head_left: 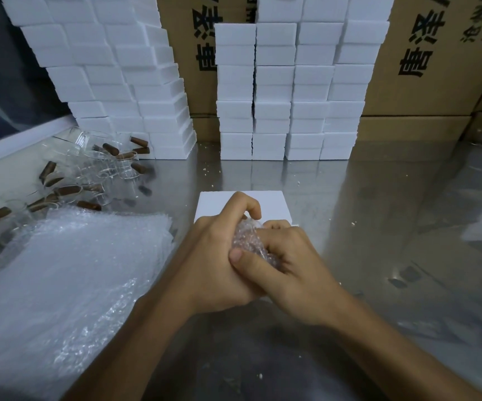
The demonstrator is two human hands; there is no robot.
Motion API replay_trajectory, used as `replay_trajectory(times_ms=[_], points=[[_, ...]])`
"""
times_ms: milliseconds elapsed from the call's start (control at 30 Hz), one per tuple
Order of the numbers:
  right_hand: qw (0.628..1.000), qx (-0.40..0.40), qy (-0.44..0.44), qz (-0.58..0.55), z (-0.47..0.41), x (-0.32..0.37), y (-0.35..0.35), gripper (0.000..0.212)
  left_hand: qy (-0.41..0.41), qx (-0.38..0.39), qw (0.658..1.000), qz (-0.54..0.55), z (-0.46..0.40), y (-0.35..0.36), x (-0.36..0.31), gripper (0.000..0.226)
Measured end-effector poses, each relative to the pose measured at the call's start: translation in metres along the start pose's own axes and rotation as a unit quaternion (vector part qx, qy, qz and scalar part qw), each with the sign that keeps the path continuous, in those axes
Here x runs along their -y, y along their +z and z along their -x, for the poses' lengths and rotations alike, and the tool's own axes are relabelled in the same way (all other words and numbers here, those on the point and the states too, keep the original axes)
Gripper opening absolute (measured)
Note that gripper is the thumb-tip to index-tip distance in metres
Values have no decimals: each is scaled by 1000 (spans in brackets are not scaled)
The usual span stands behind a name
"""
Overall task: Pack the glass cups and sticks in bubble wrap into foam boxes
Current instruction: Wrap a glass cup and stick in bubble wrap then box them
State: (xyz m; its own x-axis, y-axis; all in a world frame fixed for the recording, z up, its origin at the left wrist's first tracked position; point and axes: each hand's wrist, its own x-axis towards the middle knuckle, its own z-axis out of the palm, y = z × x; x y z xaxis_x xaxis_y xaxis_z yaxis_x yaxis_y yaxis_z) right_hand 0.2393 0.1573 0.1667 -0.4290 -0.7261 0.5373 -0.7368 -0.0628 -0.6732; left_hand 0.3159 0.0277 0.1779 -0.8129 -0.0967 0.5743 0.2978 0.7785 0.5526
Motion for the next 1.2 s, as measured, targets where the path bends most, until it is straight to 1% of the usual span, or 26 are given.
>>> replay_trajectory(times_ms=[67, 100, 133, 167, 233, 267, 333, 400, 467, 567, 633, 667, 733, 800, 867, 933, 967, 1067, 1100, 1200], points=[[1000, -10, -16, -3, 0, -1, 1, 33, -7, -11, 1000, 2, -1, -1, 2, 54], [999, -23, -29, 2, -1, -1, 1, 26, -19, -26, 999, 15, -2, -1, 3, 55], [998, -43, -45, 11, -1, 0, 1, 19, -36, -47, 997, 39, -2, -2, 4, 56], [995, -71, -61, 21, -1, -1, 1, 19, -57, -71, 993, 71, -2, -3, 5, 58], [989, -115, -83, 30, -2, -4, -5, 25, -97, -109, 980, 132, -4, -4, 6, 64], [988, -122, -87, 29, -2, -5, -8, 28, -117, -121, 974, 152, -4, -4, 6, 66], [989, -106, -94, 33, -1, -9, -11, 38, -163, -136, 959, 187, -5, -5, 6, 64], [990, -81, -99, 56, 0, -11, -8, 52, -207, -128, 943, 227, -5, -6, 7, 61], [990, -73, -91, 76, 1, -12, 0, 63, -235, -102, 931, 260, -5, -6, 7, 60], [991, -99, -66, 68, 1, -12, 3, 62, -258, -75, 913, 306, -4, -4, 5, 60], [994, -99, -31, 31, 1, -12, 0, 58, -281, -56, 908, 304, -4, -4, 2, 57], [995, -94, -4, -7, 1, -11, -3, 56, -288, -45, 906, 308, -4, -5, 1, 57], [990, -84, 50, -101, 0, -8, -8, 54, -286, -26, 890, 354, -3, -8, 3, 57], [974, -73, 95, -190, -3, -7, -15, 54, -277, -11, 862, 424, -4, -12, 5, 52], [954, -62, 136, -261, -7, -7, -22, 54, -273, -5, 832, 483, -5, -17, 6, 42], [930, -55, 168, -321, -9, -9, -24, 53, -272, 2, 815, 512, -5, -19, 7, 37], [919, -54, 179, -347, -9, -10, -24, 52, -267, 8, 812, 519, -5, -20, 7, 37], [885, -46, 200, -418, -10, -12, -25, 46, -246, 29, 816, 522, -4, -22, 9, 58], [879, -40, 205, -429, -10, -12, -26, 45, -244, 33, 820, 517, -4, -22, 10, 61], [870, -24, 231, -435, -9, -11, -28, 48, -259, 28, 830, 494, -4, -23, 10, 54]])
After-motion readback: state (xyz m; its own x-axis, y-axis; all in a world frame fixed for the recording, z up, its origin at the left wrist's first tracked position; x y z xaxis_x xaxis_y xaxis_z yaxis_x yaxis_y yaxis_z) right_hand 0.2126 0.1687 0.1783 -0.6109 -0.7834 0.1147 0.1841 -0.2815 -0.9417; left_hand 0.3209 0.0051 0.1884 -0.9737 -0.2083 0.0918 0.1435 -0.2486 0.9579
